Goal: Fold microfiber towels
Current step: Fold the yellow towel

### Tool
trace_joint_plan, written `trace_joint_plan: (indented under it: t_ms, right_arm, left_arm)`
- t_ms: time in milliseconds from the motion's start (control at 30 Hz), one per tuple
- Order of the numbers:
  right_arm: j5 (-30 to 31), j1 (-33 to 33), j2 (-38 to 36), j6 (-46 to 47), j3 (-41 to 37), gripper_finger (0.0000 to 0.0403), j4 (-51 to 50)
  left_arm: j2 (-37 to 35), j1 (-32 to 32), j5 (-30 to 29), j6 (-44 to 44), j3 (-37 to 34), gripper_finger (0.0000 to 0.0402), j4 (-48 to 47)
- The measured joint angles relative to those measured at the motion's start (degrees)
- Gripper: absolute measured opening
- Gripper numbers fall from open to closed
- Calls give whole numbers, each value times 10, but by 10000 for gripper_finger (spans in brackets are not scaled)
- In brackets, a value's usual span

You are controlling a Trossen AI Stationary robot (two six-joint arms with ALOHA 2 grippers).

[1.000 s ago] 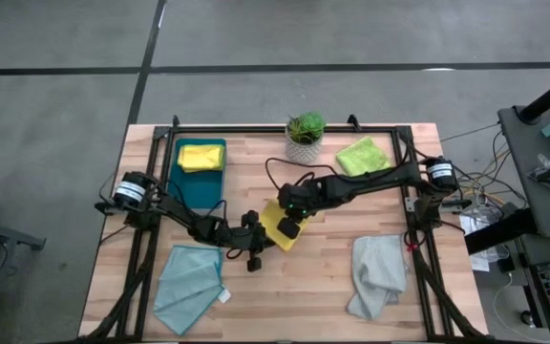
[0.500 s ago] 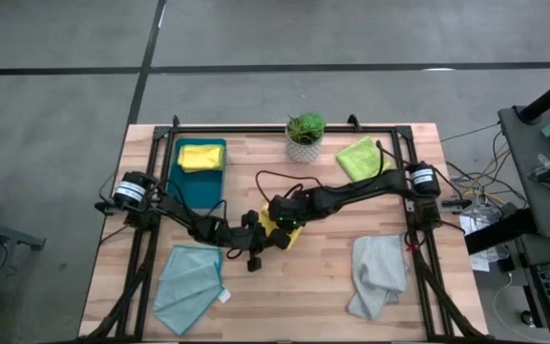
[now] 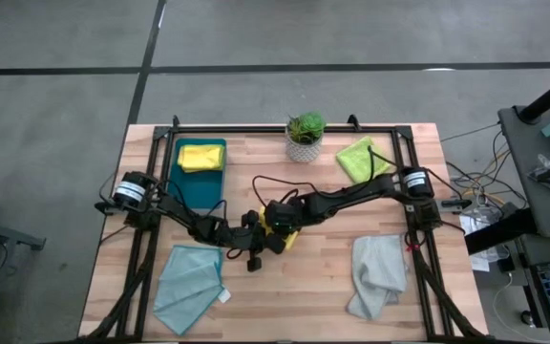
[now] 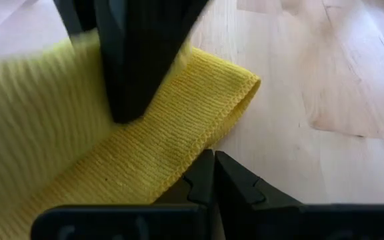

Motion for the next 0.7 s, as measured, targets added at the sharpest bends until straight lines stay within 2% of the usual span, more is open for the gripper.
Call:
trace_joint_plan:
  t_ms: [567, 700]
  right_arm:
    - [-16, 4, 17, 14, 0, 10, 25]
    - [-16, 4, 18, 15, 0, 29, 27]
  left_arm:
    - [0, 0, 0, 1, 0, 1, 3]
    - [0, 0, 0, 0, 0, 1, 3]
